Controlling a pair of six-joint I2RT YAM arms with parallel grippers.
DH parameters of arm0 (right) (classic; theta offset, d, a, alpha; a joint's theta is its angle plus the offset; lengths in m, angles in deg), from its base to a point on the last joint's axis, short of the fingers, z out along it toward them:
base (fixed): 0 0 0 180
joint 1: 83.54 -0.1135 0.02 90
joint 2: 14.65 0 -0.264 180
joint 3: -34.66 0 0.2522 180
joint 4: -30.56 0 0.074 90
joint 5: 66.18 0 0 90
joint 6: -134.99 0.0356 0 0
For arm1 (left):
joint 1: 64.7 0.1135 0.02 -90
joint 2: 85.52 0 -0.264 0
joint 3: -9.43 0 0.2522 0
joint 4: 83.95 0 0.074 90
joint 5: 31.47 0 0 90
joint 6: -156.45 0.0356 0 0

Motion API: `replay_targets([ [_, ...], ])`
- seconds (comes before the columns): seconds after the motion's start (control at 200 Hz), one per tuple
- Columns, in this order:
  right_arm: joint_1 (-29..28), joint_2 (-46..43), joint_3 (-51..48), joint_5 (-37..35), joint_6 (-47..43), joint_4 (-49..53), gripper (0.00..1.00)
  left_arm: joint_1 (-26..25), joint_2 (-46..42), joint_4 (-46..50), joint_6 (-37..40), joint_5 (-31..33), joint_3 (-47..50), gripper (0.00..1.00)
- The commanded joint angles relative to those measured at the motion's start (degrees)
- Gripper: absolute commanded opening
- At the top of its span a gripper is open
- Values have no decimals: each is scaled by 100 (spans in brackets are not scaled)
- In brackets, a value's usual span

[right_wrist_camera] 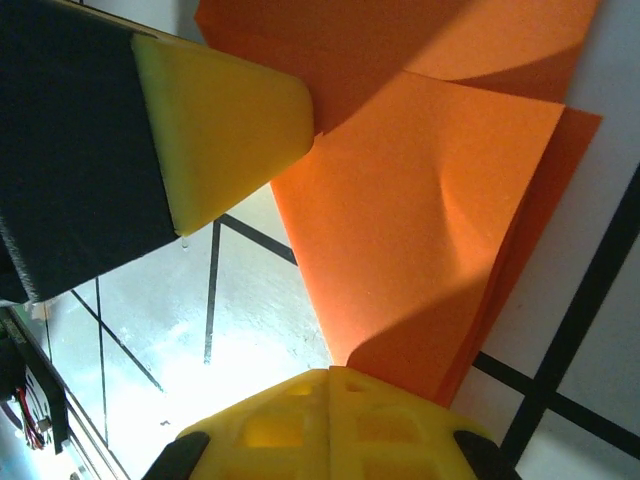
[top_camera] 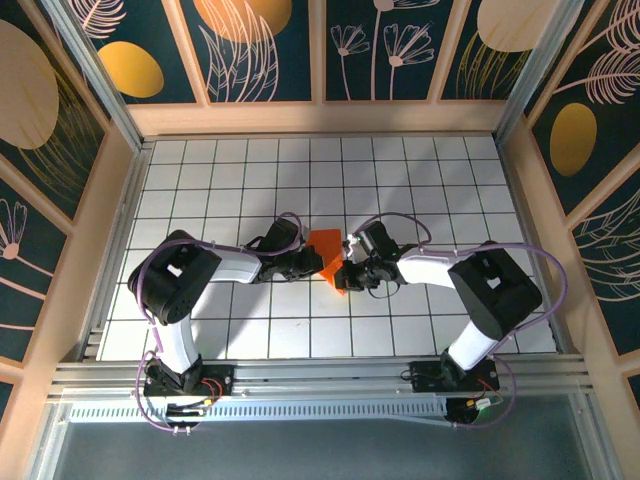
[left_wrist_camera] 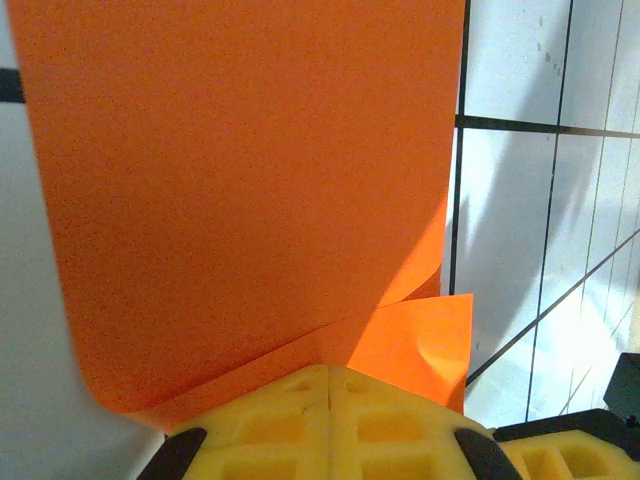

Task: Fold a paper plane with a square sheet of paper (fold left side to right side)
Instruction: Third fold the triangle at the center of the table.

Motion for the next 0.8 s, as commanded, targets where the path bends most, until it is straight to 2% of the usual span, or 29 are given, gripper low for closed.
replay_targets([
  [0.0, -63, 88, -70, 134, 30, 10, 0, 1, 358, 368, 32, 474, -16, 0],
  [0.791, -130, 201, 13, -92, -81, 375, 0, -6, 394, 455, 67, 500, -58, 0],
])
